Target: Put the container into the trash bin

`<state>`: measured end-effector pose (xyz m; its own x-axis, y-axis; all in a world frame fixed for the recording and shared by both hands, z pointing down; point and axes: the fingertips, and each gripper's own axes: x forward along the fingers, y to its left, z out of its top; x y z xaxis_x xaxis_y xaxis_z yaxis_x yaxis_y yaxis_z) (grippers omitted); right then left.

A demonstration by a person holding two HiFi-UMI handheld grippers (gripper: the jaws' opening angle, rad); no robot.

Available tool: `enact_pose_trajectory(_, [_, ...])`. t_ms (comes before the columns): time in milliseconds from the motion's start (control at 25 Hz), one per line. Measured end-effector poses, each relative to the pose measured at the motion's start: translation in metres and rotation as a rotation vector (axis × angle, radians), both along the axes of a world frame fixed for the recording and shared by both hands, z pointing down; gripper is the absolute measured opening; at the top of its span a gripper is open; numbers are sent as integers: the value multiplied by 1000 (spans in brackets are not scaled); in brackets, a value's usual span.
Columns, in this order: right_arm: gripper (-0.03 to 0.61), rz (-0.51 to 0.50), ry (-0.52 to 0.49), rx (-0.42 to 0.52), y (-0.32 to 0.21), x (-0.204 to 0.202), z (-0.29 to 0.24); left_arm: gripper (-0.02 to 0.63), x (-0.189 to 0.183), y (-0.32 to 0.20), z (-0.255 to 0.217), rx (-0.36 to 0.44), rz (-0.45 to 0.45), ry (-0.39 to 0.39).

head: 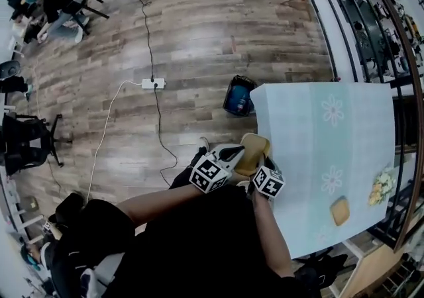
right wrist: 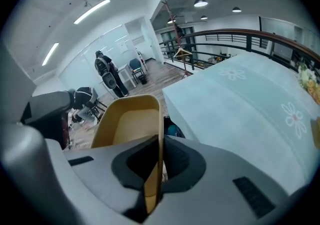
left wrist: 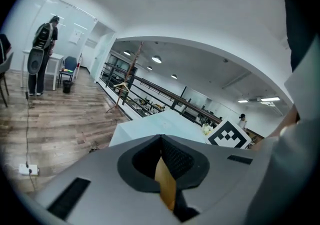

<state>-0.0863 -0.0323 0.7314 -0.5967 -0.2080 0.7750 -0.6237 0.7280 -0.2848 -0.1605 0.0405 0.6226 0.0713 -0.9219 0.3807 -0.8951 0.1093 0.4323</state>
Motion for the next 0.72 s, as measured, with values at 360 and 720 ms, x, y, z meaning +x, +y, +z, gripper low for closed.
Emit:
enact_pose_trajectory(360, [38,-106,78,23,44,-104,21,14,-115,48,27,-15,-78,44])
enact_pose_trajectory(720, [38,-155,124,-12,64,-149,36,14,-187,82,21,18,-176,58])
